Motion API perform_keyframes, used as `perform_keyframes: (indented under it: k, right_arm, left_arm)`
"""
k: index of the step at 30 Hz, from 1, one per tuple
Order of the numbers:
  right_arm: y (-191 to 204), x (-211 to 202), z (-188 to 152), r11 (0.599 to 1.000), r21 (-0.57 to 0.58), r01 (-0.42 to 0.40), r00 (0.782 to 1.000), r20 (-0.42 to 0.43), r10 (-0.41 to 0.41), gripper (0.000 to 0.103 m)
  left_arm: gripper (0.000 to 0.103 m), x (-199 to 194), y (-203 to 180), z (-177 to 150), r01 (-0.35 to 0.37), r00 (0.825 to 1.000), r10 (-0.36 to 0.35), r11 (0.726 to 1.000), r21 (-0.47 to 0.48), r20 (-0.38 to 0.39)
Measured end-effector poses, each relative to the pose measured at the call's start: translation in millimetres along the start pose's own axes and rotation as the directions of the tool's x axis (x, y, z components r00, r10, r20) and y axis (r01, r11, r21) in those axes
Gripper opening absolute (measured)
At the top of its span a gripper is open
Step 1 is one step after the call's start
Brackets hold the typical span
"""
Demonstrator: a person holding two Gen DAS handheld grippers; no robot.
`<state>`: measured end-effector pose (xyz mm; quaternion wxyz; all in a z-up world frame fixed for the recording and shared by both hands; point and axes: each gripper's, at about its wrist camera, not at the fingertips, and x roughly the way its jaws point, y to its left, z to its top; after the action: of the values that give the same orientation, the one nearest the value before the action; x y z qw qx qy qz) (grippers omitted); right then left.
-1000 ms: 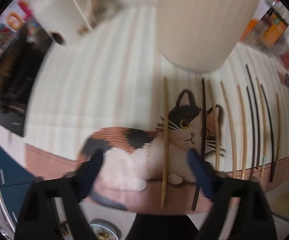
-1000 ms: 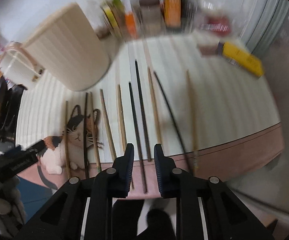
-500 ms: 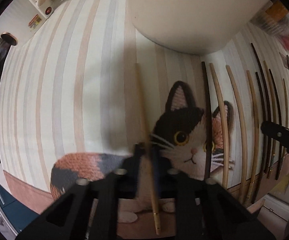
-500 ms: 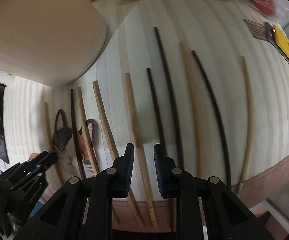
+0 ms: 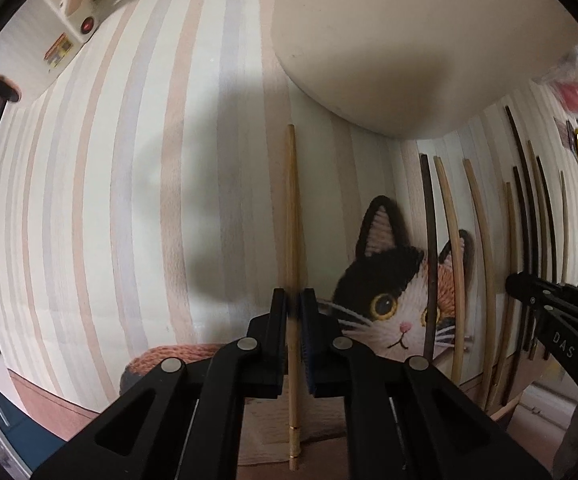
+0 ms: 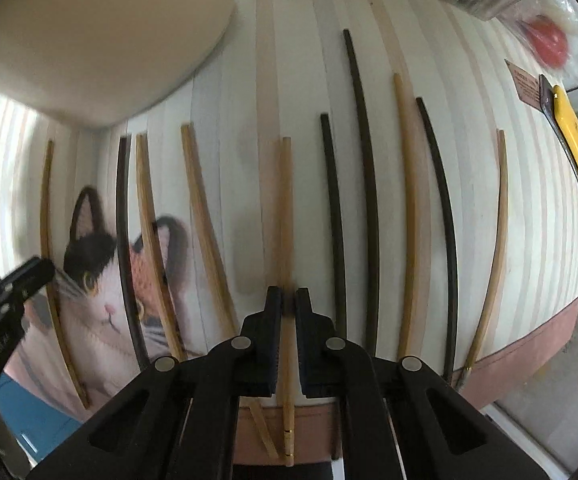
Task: Organize utensils
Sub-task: 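Grasp a wooden chopstick with the left tool while the right tool grasps another wooden chopstick, then lift both wooden chopsticks upright and carry them over the beige holder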
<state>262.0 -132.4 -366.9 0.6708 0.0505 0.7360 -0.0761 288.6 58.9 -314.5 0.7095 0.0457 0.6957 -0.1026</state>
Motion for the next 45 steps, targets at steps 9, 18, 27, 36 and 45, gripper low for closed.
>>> perform_keyframes:
  k: [9, 18, 27, 36, 45]
  right_arm:
    - [0.4, 7.5, 4.6, 0.999, -0.031, -0.015, 1.000, -0.027, 0.014, 0.008]
    - [3.5, 13.5, 48.1, 0.999, -0.047, -0.014, 0.996, -0.083, 0.010, 0.009]
    - [14.3, 1.8, 45.3, 0.998, -0.062, -0.027, 0.999, -0.020, 0.026, 0.007]
    - [17.4, -37.0, 44.5, 0.996, -0.068, -0.062, 0.990, 0.120, 0.070, 0.007]
    - [1.4, -75.9, 40.8, 0.991, -0.058, -0.122, 0.972, 0.193, 0.131, 0.007]
  left_arm:
    - [0.009, 11.4, -10.4, 4.2, -0.068, 0.998, 0.068, 0.997, 0.042, -0.002]
    - [0.009, 8.5, -36.9, 16.0, -0.076, 0.997, 0.076, 0.997, 0.017, -0.024]
    - [0.004, -10.4, -19.8, 5.2, -0.144, 0.988, 0.147, 0.989, -0.044, 0.057]
    - [0.004, -53.1, 16.5, -2.2, -0.167, 0.967, 0.196, 0.970, -0.175, 0.160]
    - [0.004, -96.7, 9.6, 0.1, -0.181, 0.935, 0.241, 0.955, -0.234, 0.260]
